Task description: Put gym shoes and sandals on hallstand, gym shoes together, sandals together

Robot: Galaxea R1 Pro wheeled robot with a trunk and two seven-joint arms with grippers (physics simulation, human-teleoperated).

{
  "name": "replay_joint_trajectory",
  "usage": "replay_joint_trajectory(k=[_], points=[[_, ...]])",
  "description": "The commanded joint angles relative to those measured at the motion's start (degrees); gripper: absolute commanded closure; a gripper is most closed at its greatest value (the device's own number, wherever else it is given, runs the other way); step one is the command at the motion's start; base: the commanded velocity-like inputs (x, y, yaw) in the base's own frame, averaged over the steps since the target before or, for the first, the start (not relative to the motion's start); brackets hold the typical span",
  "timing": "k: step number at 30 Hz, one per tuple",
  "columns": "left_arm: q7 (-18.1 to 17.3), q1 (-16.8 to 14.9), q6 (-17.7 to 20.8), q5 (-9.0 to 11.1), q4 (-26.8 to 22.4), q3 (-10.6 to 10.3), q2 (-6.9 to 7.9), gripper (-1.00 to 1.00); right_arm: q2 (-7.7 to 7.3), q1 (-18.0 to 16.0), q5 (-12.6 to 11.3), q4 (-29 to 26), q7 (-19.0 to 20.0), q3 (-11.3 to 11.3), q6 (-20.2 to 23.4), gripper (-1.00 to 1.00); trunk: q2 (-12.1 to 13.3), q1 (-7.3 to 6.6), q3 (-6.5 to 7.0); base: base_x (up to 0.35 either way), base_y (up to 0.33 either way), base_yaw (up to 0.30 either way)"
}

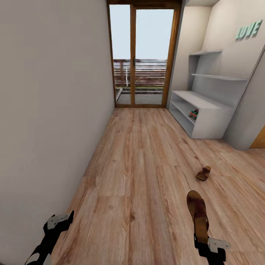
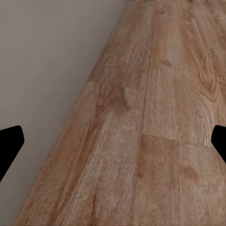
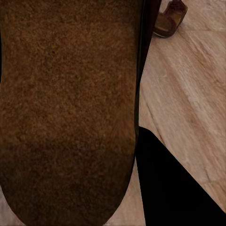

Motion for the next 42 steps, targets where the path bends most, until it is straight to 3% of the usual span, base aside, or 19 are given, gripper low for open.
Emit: replay_joint_trajectory(k=[1, 42], points=[[-0.4, -0.1, -0.2, -0.6, 0.0, 0.5, -0.05, -1.00, -0.02, 0.0, -0.6, 0.0, 0.1, 0.2, -0.2, 1.00, 0.0, 0.02, -0.05, 0.338, 0.000, 0.000], [-0.4, -0.1, -0.2, -0.6, 0.0, 0.5, -0.05, -1.00, -0.01, 0.0, -0.6, 0.0, 0.1, 0.2, -0.2, 1.00, 0.0, 0.02, -0.05, 0.338, 0.000, 0.000]])
